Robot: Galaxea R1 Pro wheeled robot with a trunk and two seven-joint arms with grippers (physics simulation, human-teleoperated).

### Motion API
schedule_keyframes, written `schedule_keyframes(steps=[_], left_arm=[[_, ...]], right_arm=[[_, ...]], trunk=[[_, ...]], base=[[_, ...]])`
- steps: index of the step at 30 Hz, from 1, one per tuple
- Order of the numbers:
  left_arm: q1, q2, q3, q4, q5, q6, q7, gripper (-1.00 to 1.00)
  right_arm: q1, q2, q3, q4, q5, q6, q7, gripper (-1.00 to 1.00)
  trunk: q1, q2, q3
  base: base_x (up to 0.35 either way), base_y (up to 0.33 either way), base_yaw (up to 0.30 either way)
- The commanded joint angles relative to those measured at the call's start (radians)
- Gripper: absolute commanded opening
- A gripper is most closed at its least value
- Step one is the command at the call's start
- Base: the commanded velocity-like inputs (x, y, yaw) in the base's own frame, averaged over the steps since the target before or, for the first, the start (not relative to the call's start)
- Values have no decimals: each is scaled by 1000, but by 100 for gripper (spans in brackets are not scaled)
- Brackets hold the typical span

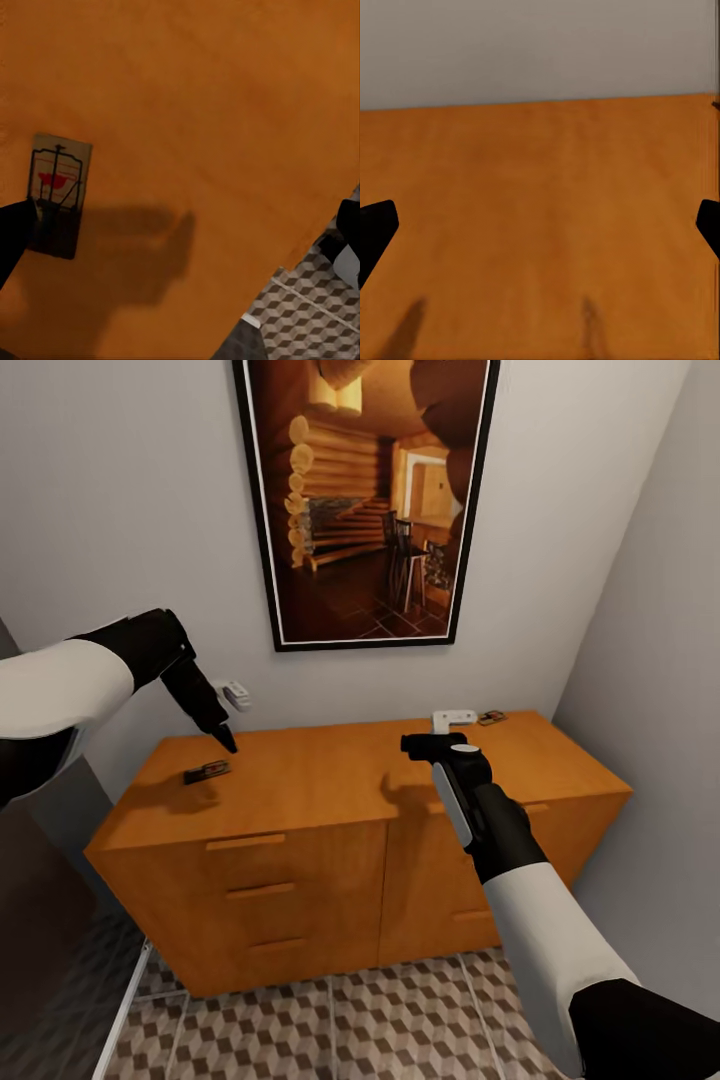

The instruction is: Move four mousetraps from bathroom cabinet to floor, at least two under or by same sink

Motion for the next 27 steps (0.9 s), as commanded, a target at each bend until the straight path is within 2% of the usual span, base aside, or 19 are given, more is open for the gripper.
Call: schedule_keyframes(steps=[1,9,15,27], left_arm=[[-1,0,-8,-1,2,9,-4,100],[-1,5,-7,-1,-56,4,-25,100],[-1,6,-7,-1,-65,-17,-36,100],[0,4,-7,0,-68,-39,-40,100]], right_arm=[[-1,0,2,0,-6,4,-8,100],[-1,0,2,-1,-6,4,-9,100],[-1,0,2,0,-6,4,-9,100],[0,0,3,1,-6,4,-9,100]], trunk=[[0,-1,-1],[0,-1,3],[0,-1,6],[0,-1,7]], base=[[0,0,-136],[0,0,-221],[0,36,-197],[0,127,-27]])
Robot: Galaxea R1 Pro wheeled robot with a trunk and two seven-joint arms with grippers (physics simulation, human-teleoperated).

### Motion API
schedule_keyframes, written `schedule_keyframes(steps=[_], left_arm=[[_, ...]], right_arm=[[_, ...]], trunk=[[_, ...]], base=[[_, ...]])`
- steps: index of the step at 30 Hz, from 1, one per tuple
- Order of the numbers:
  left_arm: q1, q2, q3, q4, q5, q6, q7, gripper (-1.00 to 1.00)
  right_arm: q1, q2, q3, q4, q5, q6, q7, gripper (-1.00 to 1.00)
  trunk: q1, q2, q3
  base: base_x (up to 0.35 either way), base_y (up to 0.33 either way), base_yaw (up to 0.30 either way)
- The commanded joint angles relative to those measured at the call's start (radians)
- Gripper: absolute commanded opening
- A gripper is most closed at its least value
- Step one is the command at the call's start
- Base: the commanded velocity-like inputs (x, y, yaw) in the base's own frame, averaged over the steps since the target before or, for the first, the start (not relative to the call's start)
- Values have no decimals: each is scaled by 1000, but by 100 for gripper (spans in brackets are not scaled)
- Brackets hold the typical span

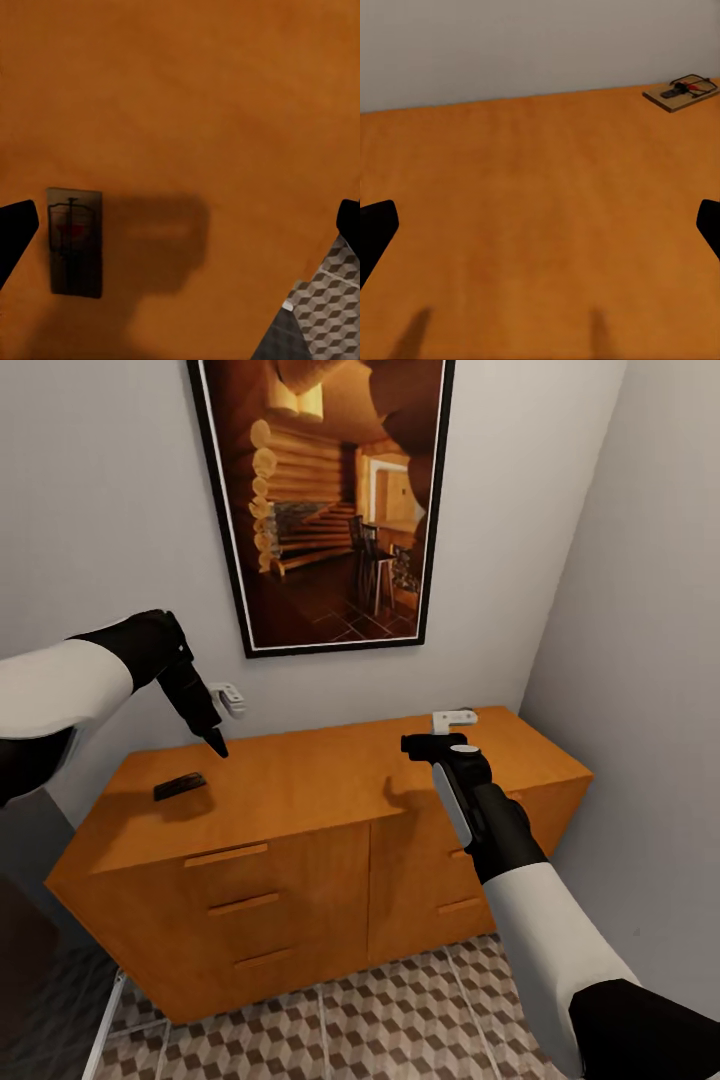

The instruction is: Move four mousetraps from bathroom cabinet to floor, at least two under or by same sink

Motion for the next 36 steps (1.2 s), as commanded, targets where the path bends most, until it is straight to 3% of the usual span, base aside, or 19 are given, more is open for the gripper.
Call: schedule_keyframes(steps=[1,16,29,36], left_arm=[[-1,0,-9,-1,8,10,-4,100],[4,9,-9,-3,10,5,-5,100],[11,56,-9,-21,13,-96,-6,100],[29,107,-9,-129,11,-107,2,100]], right_arm=[[-1,0,2,-1,-7,4,-8,100],[2,0,3,0,-7,4,-8,100],[14,0,3,2,-7,3,-8,100],[29,0,3,2,-7,3,-8,100]], trunk=[[0,-1,-1],[0,-1,-1],[0,-1,-1],[0,-1,-1]], base=[[0,32,-4],[0,7,-1],[0,0,0],[0,0,0]])
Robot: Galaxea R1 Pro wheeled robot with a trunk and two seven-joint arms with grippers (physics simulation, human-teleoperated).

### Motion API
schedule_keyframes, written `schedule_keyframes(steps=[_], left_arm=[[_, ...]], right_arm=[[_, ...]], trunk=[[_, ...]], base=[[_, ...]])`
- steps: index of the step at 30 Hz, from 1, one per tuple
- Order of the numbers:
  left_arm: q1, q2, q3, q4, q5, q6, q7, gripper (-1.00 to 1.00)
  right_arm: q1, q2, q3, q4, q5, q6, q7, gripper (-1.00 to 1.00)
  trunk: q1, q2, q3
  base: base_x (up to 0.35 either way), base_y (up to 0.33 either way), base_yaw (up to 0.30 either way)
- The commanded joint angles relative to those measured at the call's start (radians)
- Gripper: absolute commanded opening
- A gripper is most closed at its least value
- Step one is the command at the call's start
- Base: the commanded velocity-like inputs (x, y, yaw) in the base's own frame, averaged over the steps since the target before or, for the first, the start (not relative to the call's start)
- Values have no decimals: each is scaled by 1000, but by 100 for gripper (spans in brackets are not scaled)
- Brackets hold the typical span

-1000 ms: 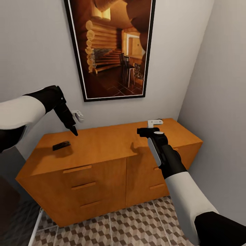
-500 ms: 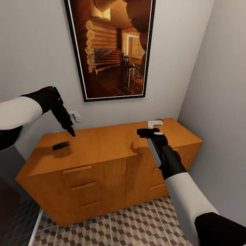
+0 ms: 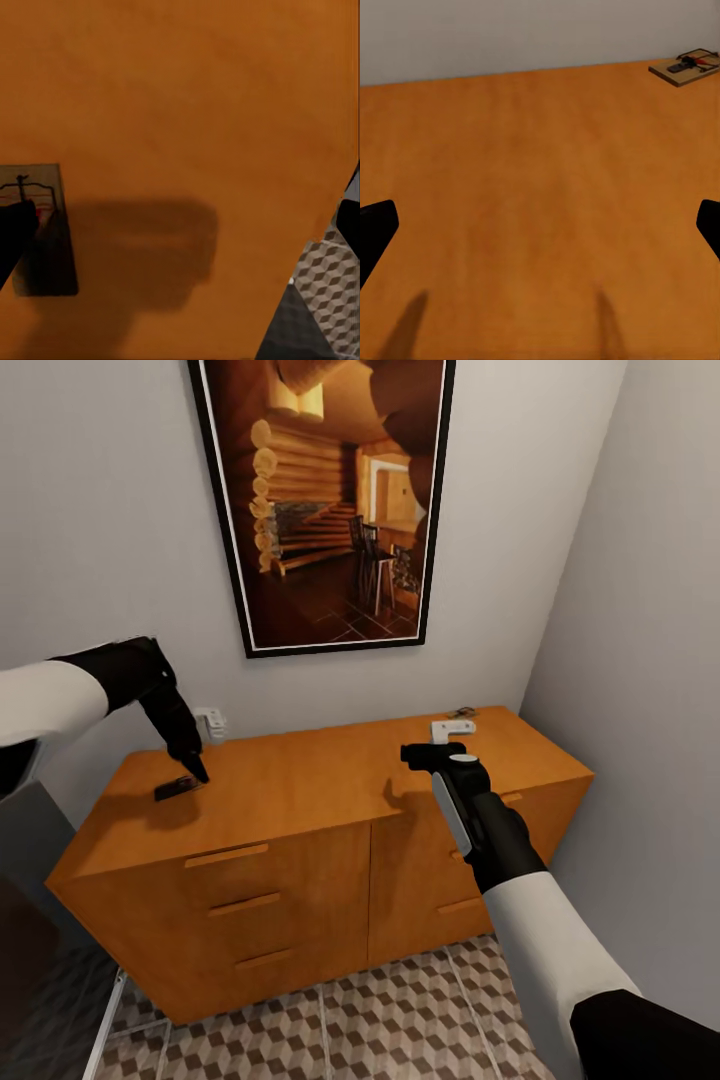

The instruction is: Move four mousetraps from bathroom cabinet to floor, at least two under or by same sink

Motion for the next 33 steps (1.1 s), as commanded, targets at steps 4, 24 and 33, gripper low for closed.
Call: schedule_keyframes(steps=[4,24,33], left_arm=[[1,33,-7,-40,7,9,0,100],[3,84,-7,-68,10,-5,5,100],[3,107,-5,-64,16,-45,5,100]], right_arm=[[1,0,2,-1,-6,4,-8,100],[8,0,2,3,-6,2,-8,100],[16,0,2,4,-6,1,-8,100]], trunk=[[0,-1,-1],[0,-1,-1],[0,-1,-1]], base=[[0,0,0],[0,0,0],[0,0,0]])
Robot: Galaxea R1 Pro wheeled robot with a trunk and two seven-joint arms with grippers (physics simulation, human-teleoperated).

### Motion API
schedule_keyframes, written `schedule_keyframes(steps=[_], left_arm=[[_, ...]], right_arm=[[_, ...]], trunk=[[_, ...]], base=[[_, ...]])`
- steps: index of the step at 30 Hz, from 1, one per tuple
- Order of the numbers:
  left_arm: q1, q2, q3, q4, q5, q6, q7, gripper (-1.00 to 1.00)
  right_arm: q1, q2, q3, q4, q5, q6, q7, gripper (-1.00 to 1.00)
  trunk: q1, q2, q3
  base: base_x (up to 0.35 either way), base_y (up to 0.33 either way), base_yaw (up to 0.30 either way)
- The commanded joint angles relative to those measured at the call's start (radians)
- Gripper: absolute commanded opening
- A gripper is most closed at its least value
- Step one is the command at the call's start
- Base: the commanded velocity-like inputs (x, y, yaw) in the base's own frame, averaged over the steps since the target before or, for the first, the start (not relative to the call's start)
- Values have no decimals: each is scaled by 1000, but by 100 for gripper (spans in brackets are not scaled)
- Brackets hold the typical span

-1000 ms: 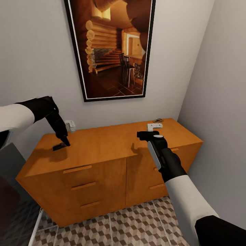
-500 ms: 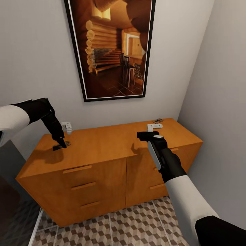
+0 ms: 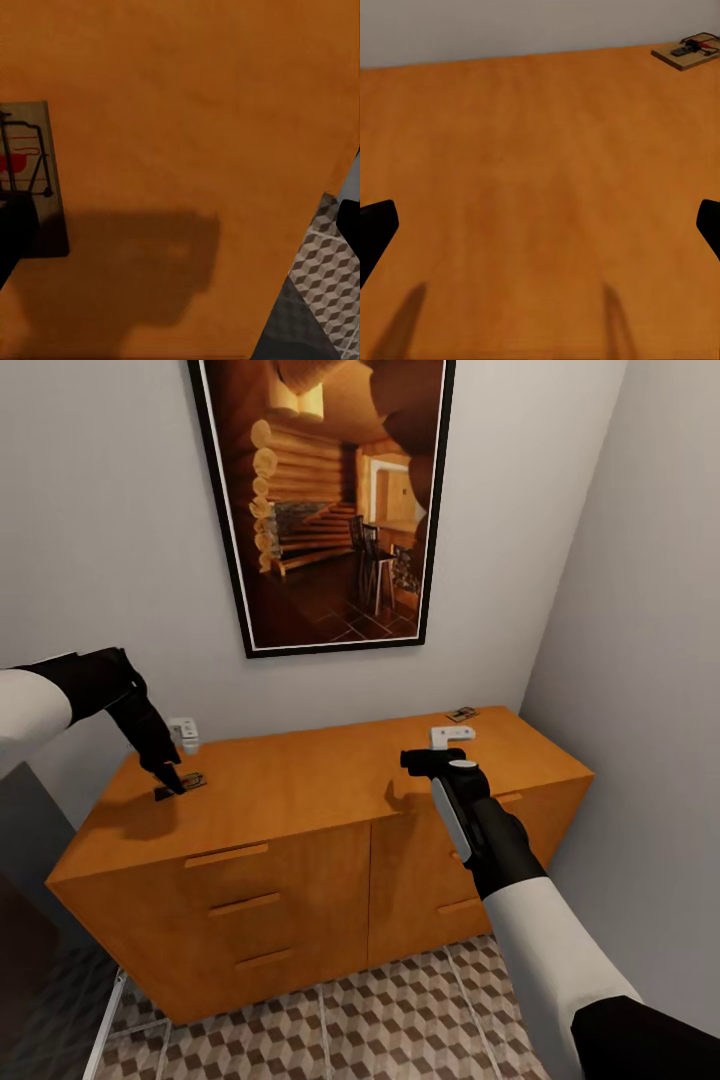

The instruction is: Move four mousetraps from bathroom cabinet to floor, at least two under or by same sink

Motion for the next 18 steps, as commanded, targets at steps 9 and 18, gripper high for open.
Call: schedule_keyframes(steps=[9,18], left_arm=[[-2,37,1,4,8,3,-3,100],[-2,50,4,10,7,2,-2,100]], right_arm=[[1,0,2,4,-6,4,-8,100],[1,0,2,5,-5,3,-8,100]], trunk=[[0,-1,-1],[0,-1,-1]], base=[[0,0,0],[-45,69,0]])
